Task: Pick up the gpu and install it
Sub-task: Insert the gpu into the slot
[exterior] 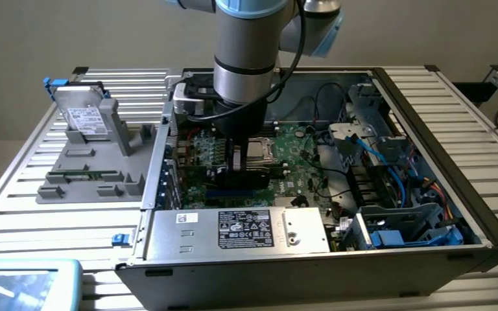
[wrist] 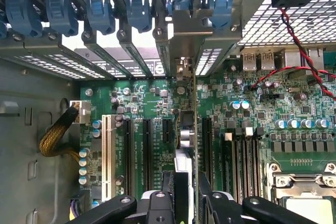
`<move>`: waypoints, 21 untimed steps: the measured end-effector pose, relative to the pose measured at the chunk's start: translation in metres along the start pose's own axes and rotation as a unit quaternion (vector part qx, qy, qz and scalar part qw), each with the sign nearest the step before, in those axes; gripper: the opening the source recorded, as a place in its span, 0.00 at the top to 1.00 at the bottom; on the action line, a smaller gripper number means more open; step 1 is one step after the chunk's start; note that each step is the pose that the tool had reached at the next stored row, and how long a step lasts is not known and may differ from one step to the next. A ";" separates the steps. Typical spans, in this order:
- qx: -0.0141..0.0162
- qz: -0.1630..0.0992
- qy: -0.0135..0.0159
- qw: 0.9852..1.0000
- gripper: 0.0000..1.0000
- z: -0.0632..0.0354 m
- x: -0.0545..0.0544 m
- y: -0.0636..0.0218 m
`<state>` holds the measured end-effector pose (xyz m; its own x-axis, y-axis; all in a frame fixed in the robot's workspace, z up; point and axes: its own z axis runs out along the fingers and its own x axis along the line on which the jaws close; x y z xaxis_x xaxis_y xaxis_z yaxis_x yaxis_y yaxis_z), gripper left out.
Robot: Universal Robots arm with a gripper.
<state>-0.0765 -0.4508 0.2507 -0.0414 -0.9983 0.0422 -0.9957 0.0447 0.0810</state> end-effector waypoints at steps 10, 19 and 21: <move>0.001 -0.001 0.000 1.000 0.72 -0.0003 0.000 -0.0003; 0.007 -0.001 0.000 1.000 0.72 -0.0013 0.000 0.0023; 0.008 -0.001 0.000 1.000 0.72 -0.0013 0.000 0.0025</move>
<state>-0.0790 -0.4510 0.2522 -0.0399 -0.9983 0.0416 -0.9970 0.0425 0.0648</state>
